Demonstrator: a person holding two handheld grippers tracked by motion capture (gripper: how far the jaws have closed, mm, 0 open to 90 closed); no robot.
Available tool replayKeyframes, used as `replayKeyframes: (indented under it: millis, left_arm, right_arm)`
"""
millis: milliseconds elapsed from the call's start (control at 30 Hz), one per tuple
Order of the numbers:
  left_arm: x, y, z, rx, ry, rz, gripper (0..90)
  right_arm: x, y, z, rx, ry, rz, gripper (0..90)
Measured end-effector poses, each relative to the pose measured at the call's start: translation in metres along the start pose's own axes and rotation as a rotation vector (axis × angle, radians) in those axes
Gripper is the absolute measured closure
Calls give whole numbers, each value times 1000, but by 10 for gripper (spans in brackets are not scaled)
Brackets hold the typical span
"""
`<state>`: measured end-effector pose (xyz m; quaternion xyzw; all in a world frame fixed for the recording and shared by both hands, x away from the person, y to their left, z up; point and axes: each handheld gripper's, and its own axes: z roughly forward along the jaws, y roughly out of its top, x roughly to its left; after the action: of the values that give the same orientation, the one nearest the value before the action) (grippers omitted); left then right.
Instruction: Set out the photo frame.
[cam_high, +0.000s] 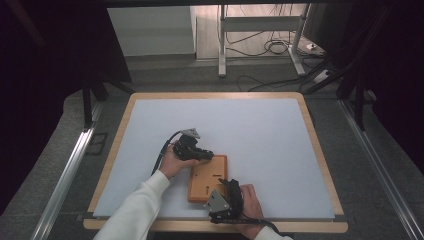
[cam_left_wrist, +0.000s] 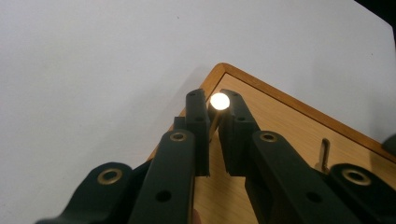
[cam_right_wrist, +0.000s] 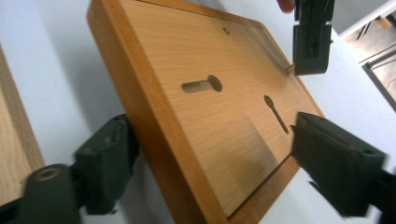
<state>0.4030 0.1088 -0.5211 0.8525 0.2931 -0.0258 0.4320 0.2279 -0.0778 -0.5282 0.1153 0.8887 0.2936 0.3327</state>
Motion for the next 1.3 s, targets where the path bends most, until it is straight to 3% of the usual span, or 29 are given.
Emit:
replayKeyframes:
  millis: [167,333,533,600,667,767,1033,1300]
  left_arm:
    - [-2,-1,0,-15,28,9,842]
    - [-4,-1,1,-19,64,30,827]
    - [-5,-1,2,-32,76,35,750]
    - [-6,-1,0,-48,114,30,671]
    - [-5,-2,-7,-68,129,8,570]
    - [-5,-6,-21,-96,169,-6,499]
    - [-9,-30,-52,-108,221,2,420]
    - [-13,-51,-69,-109,232,-14,384]
  right_arm:
    - [0,3,-4,-20,-14,-23,249]
    - [-7,6,-10,-39,-28,-19,382]
    - [-14,10,-15,-52,-48,-31,432]
    - [-16,10,-16,-58,-45,-13,434]
    - [-19,10,-17,-64,-37,0,434]
    - [-20,11,-17,-63,-40,-2,434]
    - [-22,10,-18,-63,-33,3,435]
    - [-25,10,-19,-65,-28,10,435]
